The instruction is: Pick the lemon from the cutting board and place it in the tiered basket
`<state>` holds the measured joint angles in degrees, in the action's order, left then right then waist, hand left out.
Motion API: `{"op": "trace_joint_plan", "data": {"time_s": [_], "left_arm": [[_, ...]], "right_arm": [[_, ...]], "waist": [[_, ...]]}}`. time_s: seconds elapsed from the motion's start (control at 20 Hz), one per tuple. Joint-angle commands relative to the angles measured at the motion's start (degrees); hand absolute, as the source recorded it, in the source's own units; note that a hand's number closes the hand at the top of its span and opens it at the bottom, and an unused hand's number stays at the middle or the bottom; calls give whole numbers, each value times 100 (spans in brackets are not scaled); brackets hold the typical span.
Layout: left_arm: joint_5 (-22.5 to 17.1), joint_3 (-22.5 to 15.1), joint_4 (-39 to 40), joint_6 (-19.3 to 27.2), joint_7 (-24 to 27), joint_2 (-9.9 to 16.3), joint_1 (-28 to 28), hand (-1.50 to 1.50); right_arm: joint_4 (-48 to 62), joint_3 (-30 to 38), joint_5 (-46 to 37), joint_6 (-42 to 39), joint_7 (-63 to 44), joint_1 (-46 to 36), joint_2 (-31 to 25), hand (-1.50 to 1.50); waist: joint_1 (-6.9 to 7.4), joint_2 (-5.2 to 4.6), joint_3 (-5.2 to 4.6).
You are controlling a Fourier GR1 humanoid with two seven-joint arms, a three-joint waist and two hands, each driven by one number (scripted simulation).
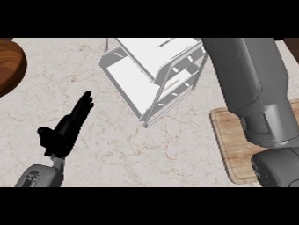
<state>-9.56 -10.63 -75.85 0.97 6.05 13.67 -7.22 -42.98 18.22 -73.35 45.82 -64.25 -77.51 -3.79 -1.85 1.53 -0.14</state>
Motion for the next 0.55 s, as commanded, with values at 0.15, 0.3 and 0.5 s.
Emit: {"op": "trace_joint_plan", "data": {"time_s": [0.15, 0.3, 0.5], "left_arm": [[-73, 177, -36, 79, -46, 86, 281, 0], [-91, 216, -45, 31, 71, 142, 443, 0], [-90, 270, -46, 171, -8, 72, 360, 0]], "right_arm": [[-1686, 143, -812, 273, -941, 628, 328, -150], [-2490, 134, -777, -101, -790, 1055, 370, -150], [-3324, -10, -602, -746, -753, 1652, 376, -150]], "waist": [[-342, 137, 16], [-437, 192, 20], [-585, 241, 23]]}}
